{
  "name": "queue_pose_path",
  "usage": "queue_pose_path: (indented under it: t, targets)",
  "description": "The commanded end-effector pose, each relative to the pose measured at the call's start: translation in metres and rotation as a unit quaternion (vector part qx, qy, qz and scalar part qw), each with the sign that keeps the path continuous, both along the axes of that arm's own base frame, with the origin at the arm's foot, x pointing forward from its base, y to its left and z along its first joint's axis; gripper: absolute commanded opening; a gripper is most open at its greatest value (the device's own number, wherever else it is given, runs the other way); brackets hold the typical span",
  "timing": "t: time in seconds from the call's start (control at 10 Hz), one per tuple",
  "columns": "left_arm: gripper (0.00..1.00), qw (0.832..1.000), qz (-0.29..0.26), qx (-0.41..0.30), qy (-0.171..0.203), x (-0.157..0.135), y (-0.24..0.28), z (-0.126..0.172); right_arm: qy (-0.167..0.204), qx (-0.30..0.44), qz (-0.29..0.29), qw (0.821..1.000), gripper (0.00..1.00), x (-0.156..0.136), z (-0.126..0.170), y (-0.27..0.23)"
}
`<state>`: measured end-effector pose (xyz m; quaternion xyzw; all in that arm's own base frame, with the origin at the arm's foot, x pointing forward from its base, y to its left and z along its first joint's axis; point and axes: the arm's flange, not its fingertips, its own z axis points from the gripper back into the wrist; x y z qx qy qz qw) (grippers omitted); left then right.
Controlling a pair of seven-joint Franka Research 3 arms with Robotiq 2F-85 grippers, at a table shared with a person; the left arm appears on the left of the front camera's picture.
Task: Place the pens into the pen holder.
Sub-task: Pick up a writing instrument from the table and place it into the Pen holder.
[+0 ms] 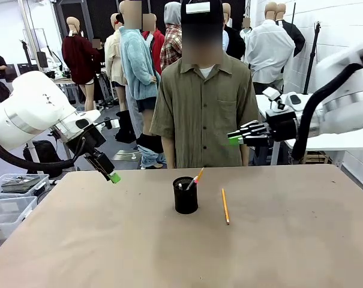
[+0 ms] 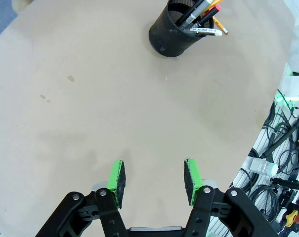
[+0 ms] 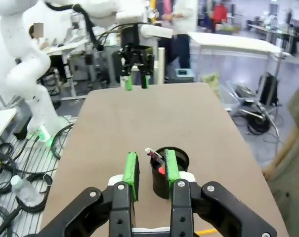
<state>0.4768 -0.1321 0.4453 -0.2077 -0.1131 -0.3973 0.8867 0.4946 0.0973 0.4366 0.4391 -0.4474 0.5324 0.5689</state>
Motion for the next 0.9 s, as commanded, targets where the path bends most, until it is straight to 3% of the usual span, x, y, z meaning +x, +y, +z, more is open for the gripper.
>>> queue_pose_path:
  t: [0.0,0.1,0.3,0.6,0.8]
  targets:
    - [0.63,1.000,-0.006,-0.002,0.000,0.001,0.002,0.001,0.040,-0.011,-0.093,0.995,0.30,-0.021,0.006,0.005]
    - [0.63,1.000,-0.006,-0.002,0.000,0.001,0.002,0.001,0.057,-0.036,-0.122,0.990,0.30,-0.031,0.013,0.008]
    - [0.63,1.000,-0.006,-0.002,0.000,0.001,0.002,0.001,0.126,-0.099,-0.202,0.966,0.30,-0.031,0.030,0.024]
    - [0.63,1.000,-0.006,-0.002,0.000,0.001,0.002,0.001,0.250,-0.206,-0.300,0.897,0.30,-0.021,0.049,0.053]
    - [0.63,1.000,-0.006,-0.002,0.000,0.001,0.002,0.001,0.302,-0.237,-0.309,0.870,0.30,-0.016,0.057,0.064]
